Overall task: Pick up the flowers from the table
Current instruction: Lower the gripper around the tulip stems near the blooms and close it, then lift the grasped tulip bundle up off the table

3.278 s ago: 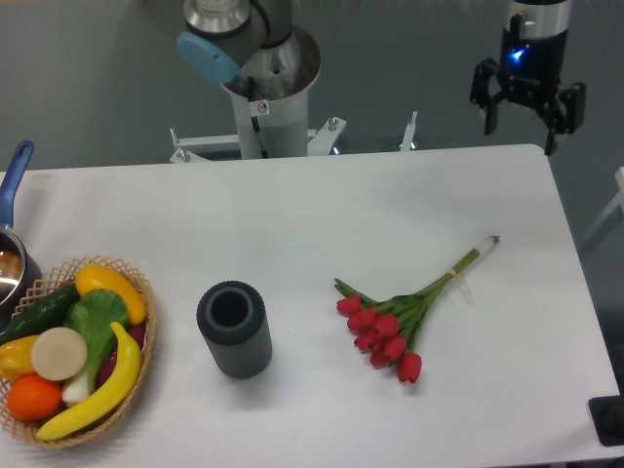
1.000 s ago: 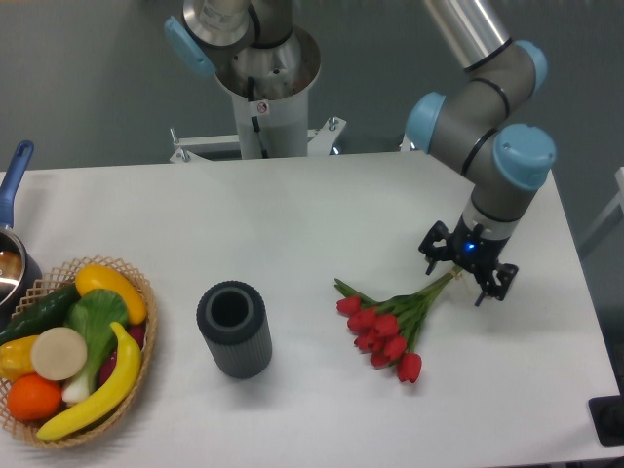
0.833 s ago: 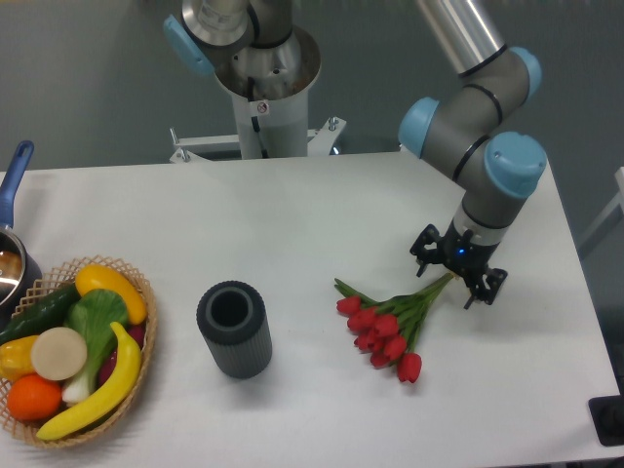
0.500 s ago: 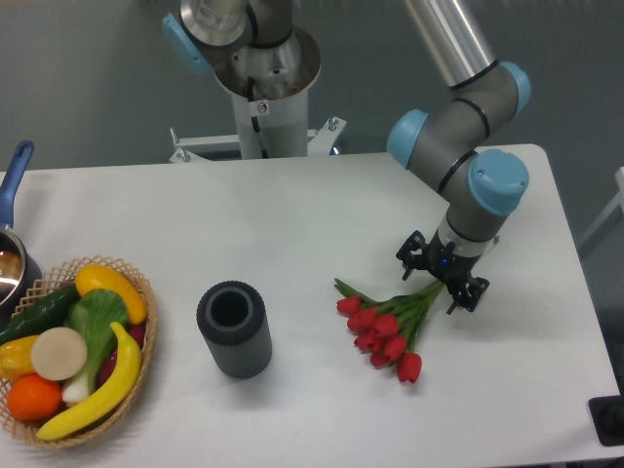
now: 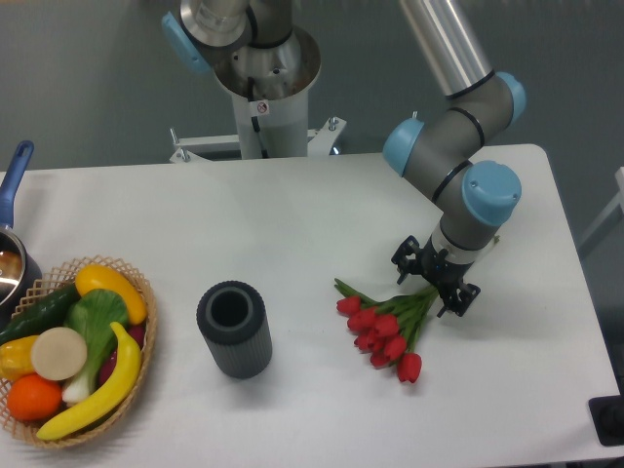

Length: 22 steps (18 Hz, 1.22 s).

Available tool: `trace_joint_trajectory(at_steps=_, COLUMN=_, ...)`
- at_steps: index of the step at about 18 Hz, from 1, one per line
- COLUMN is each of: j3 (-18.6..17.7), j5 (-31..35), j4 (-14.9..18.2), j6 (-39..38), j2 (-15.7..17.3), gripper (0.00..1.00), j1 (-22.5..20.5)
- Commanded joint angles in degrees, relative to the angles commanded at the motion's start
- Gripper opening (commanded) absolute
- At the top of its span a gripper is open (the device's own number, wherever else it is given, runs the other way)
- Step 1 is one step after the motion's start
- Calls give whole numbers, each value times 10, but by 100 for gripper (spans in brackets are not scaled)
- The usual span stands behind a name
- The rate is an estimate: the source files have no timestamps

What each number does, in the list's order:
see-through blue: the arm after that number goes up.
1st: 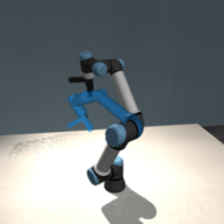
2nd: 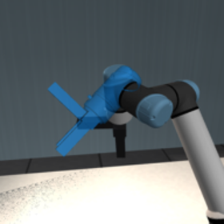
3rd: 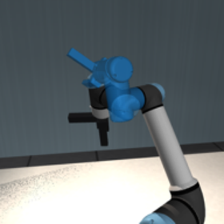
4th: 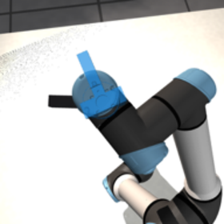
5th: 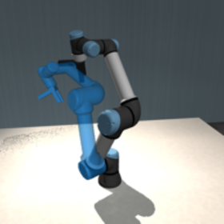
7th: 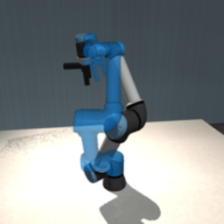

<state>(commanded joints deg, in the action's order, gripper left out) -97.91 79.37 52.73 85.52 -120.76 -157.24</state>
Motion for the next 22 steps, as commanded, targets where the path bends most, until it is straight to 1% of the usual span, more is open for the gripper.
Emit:
trace_joint_trajectory(at_steps=1, j3=1, j5=0, j4=0, j6=-1, j2=1, gripper=70, j1=0)
trace_joint_trajectory(at_steps=3, j3=1, j5=0, j4=0, j6=-1, j2=3, gripper=61, j1=1)
trace_joint_trajectory(at_steps=5, j3=4, j5=-2, j4=0, j6=-1, j2=4, gripper=57, j1=0)
trace_joint_trajectory(at_steps=7, j3=3, j5=-3, j4=0, j6=-1, j2=7, gripper=49, j1=-1)
trace_joint_trajectory(at_steps=9, j3=0, j5=-3, j4=-2, j6=-2, j2=8, gripper=46, j1=0)
trace_joint_trajectory(at_steps=12, j3=0, j5=-3, j4=-4, j6=-4, j2=8, gripper=32, j1=1)
trace_joint_trajectory(at_steps=15, j3=1, j5=-3, j4=-4, j6=-7, j2=9, gripper=32, j1=1)
trace_joint_trajectory(at_steps=19, j3=1, j5=-3, j4=-4, j6=-7, j2=21, gripper=31, j1=1)
trace_joint_trajectory(at_steps=22, j3=6, j5=-6, j4=-4, j6=-8, j2=37, gripper=31, j1=1)
